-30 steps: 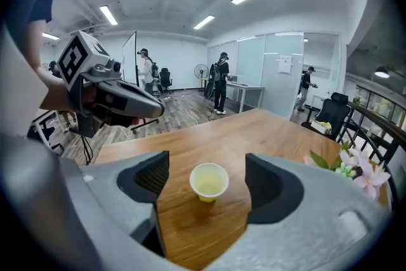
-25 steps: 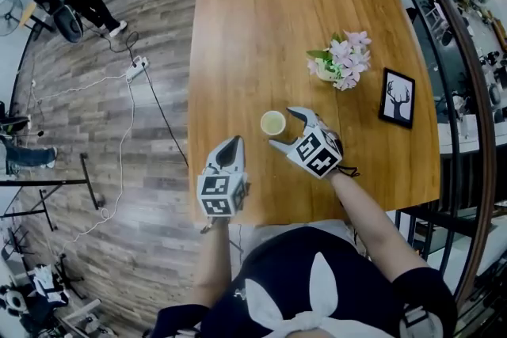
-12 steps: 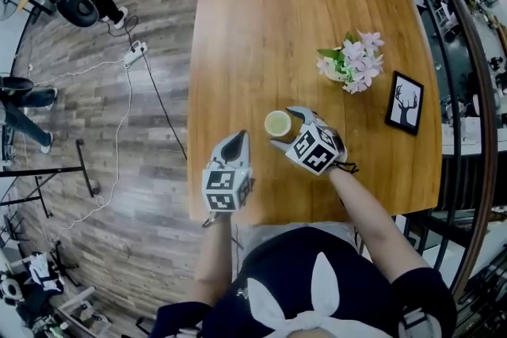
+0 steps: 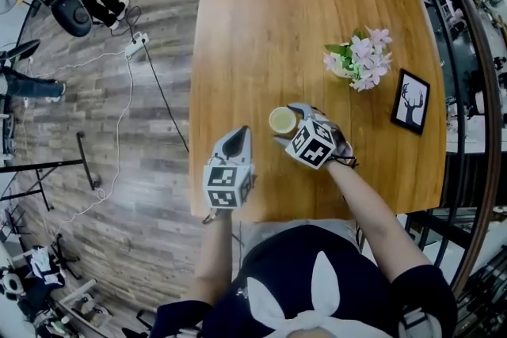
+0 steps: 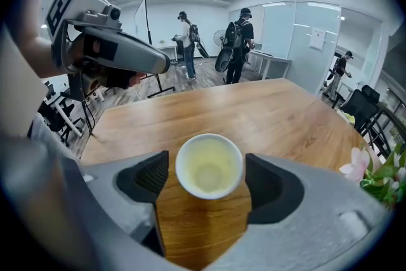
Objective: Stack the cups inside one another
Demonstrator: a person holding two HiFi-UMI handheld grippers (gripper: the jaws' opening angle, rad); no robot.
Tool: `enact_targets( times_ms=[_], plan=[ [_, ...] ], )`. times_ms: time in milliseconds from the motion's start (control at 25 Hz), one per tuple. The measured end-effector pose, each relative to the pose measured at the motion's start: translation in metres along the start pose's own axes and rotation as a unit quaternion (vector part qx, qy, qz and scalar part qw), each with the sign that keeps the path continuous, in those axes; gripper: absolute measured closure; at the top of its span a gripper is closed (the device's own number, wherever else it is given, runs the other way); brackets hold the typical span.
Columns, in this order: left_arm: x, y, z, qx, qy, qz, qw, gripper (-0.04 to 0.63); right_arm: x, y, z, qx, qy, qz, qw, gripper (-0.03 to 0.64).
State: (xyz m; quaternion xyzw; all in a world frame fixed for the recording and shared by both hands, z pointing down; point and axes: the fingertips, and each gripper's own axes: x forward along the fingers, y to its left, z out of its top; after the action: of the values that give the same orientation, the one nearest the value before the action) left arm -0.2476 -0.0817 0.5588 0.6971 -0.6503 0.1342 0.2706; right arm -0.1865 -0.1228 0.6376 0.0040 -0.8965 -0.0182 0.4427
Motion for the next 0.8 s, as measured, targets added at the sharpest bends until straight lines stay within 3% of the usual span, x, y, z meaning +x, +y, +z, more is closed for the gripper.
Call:
enact_targets(
  times_ms=[800],
  plan=[
    [0.0011, -0.0032, -0.0050, 0.008, 0.002, -0.012, 0.9999, 0.584, 0.0060, -0.0013, -0.0037, 0.006, 0.013, -0.003, 1.000, 0.275]
  ],
)
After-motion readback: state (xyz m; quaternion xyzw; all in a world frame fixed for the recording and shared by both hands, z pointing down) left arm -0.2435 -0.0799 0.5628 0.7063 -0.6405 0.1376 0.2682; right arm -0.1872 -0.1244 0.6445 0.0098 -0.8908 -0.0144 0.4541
